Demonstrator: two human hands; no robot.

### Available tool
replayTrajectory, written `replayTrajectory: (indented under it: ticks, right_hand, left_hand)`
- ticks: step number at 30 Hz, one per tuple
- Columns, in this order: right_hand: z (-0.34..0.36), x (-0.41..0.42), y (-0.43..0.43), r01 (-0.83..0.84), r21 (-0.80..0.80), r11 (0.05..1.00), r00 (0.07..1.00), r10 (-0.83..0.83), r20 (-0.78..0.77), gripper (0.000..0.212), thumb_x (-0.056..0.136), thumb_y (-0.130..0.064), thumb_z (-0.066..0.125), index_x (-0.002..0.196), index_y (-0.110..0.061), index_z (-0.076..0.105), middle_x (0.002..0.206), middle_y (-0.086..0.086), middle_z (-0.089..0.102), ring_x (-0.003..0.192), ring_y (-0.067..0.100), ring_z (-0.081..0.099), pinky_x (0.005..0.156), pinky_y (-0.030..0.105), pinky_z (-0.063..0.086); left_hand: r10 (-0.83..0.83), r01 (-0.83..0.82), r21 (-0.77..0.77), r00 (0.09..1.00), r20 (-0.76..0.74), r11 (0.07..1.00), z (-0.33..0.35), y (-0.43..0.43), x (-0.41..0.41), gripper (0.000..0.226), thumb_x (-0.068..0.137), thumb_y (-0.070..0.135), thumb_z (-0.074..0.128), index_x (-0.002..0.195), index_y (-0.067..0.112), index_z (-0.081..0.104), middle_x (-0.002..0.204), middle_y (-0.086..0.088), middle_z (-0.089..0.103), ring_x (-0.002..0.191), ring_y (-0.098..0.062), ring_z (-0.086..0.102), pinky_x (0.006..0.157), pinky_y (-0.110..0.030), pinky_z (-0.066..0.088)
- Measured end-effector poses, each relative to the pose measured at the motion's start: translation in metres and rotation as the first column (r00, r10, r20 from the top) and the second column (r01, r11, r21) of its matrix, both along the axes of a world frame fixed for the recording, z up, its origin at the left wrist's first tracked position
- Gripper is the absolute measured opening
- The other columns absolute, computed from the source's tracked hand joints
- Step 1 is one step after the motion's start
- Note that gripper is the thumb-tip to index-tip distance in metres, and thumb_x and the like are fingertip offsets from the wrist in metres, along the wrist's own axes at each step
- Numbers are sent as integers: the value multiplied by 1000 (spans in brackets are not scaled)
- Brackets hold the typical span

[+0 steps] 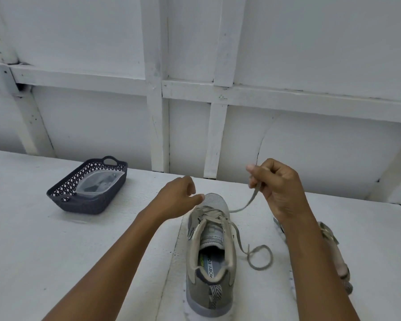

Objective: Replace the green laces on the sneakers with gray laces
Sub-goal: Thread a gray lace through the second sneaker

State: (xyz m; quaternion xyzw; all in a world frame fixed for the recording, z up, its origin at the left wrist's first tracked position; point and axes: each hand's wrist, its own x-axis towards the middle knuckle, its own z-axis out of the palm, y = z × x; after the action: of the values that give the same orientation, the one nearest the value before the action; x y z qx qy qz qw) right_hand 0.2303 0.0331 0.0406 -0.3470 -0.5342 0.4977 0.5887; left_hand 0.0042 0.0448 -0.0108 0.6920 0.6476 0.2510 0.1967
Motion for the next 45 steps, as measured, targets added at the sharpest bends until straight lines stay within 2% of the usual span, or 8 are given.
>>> replayTrajectory:
  ticks: [7, 12, 19, 22, 28, 35, 40, 45]
  right_hand:
    - [-13, -16, -1, -39, -46, 998, 957, 50, 286, 22, 84, -6, 74, 72, -5, 56, 58, 8, 58, 56, 18, 53, 61, 26, 48]
    - [-18, -20, -4, -116, -151, 982, 846, 177, 502, 12, 91, -12, 69, 102, -12, 65, 69, 8, 73, 62, 11, 65, 64, 23, 52]
    - [-27, -29, -9, -70, -195, 978, 717, 185, 672, 20, 98, -13, 58, 94, -14, 77, 52, -20, 58, 52, -6, 52, 54, 6, 37]
    - [-30, -32, -12, -92, -243, 966, 657, 242, 714, 25, 100, -22, 55, 91, -17, 78, 47, -15, 48, 47, 4, 44, 56, 19, 34]
    - [-34, -38, -12, -57, -167, 984, 579, 169, 798, 12, 92, -17, 68, 81, -19, 72, 57, -18, 60, 40, -11, 48, 37, 8, 31]
    - [-28, -40, -9, 26, -123, 992, 564, 87, 821, 21, 78, -6, 74, 82, -27, 75, 75, -5, 73, 76, 7, 66, 64, 17, 44]
    - [-28, -47, -7, -4, -141, 990, 489, 125, 863, 16, 81, -5, 73, 82, -20, 75, 72, -7, 68, 47, -4, 54, 39, 5, 32]
    - [-39, -57, -5, 36, -123, 992, 389, 99, 916, 16, 87, -12, 61, 91, -5, 74, 83, 6, 71, 61, 8, 54, 48, 12, 43]
  left_hand:
    - [-279, 229, -337, 954, -108, 913, 19, -23, -1, 43, 89, 56, 61, 78, 15, 68, 76, 4, 71, 65, -9, 63, 61, -24, 50]
    - [-175, 226, -359, 970, 168, 906, 12, -24, -3, 24, 91, 21, 61, 71, 11, 68, 65, 0, 67, 59, -12, 60, 53, -23, 51]
    - [11, 257, -434, 851, 525, 864, -4, -24, -15, 19, 89, 6, 61, 89, -10, 71, 71, -12, 63, 60, -19, 60, 55, -26, 53]
    - [62, 265, -447, 803, 593, 854, -9, -24, -17, 16, 89, 6, 62, 84, -6, 71, 68, -11, 61, 59, -19, 59, 54, -27, 52]
    - [70, 281, -460, 789, 611, 842, -9, -24, -18, 15, 90, 6, 63, 81, -3, 71, 67, -11, 62, 59, -19, 60, 55, -27, 52]
    - [67, 293, -472, 790, 609, 832, -9, -24, -19, 19, 90, 7, 63, 74, 1, 72, 69, -11, 63, 60, -20, 59, 54, -26, 51]
    - [57, 292, -478, 805, 591, 829, -7, -24, -19, 22, 89, 8, 63, 70, 5, 73, 69, -11, 63, 61, -20, 60, 54, -26, 50]
    - [54, 294, -477, 805, 590, 828, -7, -25, -19, 26, 90, 8, 63, 67, 9, 75, 70, -11, 63, 61, -20, 60, 55, -26, 50]
